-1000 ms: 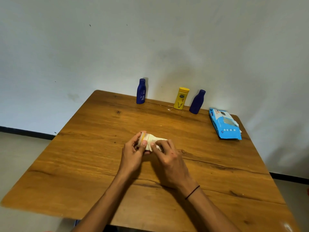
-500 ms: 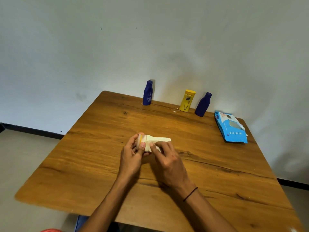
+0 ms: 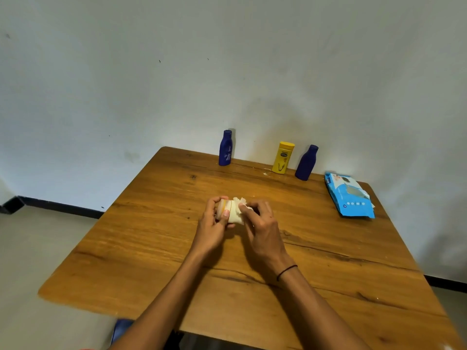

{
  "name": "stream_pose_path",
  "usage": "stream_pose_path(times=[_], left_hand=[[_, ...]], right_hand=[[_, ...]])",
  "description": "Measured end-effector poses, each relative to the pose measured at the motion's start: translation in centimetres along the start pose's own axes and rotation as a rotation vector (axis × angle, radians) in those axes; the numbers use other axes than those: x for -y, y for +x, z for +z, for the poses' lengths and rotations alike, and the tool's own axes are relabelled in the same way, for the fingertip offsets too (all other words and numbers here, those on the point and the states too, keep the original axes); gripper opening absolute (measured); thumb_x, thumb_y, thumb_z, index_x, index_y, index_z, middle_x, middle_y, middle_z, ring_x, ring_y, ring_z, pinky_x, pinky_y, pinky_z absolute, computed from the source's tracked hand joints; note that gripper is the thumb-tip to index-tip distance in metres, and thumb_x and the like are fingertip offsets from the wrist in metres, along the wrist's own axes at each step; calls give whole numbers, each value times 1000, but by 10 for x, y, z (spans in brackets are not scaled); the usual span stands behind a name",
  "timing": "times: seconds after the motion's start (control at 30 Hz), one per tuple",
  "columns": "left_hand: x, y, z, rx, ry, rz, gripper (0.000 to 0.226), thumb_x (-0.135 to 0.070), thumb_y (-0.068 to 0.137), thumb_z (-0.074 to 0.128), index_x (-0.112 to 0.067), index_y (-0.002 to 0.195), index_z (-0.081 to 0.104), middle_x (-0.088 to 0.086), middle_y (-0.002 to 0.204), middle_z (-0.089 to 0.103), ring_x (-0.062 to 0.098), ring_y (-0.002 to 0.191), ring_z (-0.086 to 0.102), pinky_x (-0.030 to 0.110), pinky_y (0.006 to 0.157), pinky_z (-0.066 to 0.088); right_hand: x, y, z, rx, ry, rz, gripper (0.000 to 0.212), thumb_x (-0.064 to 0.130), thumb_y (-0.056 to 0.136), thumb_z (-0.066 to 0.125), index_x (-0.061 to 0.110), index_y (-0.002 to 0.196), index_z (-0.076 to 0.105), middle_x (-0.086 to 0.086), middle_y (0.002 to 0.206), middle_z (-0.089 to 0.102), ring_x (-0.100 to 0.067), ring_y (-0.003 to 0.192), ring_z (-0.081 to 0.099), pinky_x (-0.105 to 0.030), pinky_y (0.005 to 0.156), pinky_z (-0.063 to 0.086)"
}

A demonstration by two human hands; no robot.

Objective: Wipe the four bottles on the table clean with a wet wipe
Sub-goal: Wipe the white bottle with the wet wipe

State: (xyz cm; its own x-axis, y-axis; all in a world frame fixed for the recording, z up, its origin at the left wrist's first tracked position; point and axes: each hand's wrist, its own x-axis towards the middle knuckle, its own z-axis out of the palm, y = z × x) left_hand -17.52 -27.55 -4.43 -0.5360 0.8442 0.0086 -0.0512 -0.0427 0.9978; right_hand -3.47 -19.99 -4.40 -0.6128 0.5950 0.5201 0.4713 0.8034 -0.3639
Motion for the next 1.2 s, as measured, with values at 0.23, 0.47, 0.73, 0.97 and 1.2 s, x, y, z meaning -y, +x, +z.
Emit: stream_pose_path(times=[0.23, 0.47, 0.73, 0.97, 1.2], left_hand=[[15, 34, 13, -15, -43, -22, 33, -12, 107, 54, -38, 128, 59, 6, 130, 65, 24, 109, 73, 51, 84, 65], [22, 96, 33, -5, -19, -1, 33, -15, 108, 52, -40, 129, 58, 3, 130, 65, 20, 111, 72, 46, 86, 65], [51, 130, 49, 14, 13, 52, 32, -10, 107, 56, -34, 127, 61, 6, 128, 67, 18, 106, 74, 36, 80, 65], [50, 146, 39, 18, 40, 42, 33, -11, 107, 55, -34, 129, 62, 1, 128, 63, 17, 108, 71, 33, 79, 65], [57, 148, 45, 59, 84, 105, 32, -10, 107, 55, -31, 130, 63, 0, 120, 71, 17, 102, 74, 34, 79, 64]], right_hand=[[-18, 22, 16, -21, -162, 154, 47, 10, 94, 70, 11, 140, 56, -8, 132, 49, -19, 117, 51, -34, 87, 60], [-58, 44, 37, -44, -118, 71, 48, 6, 92, 73, 9, 138, 61, -11, 124, 57, -21, 111, 55, -28, 81, 59], [-92, 73, 63, -91, -163, 40, 48, -1, 89, 74, 4, 135, 63, -13, 121, 58, -25, 107, 56, -33, 75, 57], [-120, 69, 66, -201, -59, 120, 45, -3, 86, 76, 6, 130, 69, -11, 116, 59, -22, 103, 56, -32, 75, 56], [-103, 74, 76, -127, -48, -48, 43, 2, 91, 71, 4, 134, 65, -11, 119, 59, -21, 106, 54, -25, 77, 51]])
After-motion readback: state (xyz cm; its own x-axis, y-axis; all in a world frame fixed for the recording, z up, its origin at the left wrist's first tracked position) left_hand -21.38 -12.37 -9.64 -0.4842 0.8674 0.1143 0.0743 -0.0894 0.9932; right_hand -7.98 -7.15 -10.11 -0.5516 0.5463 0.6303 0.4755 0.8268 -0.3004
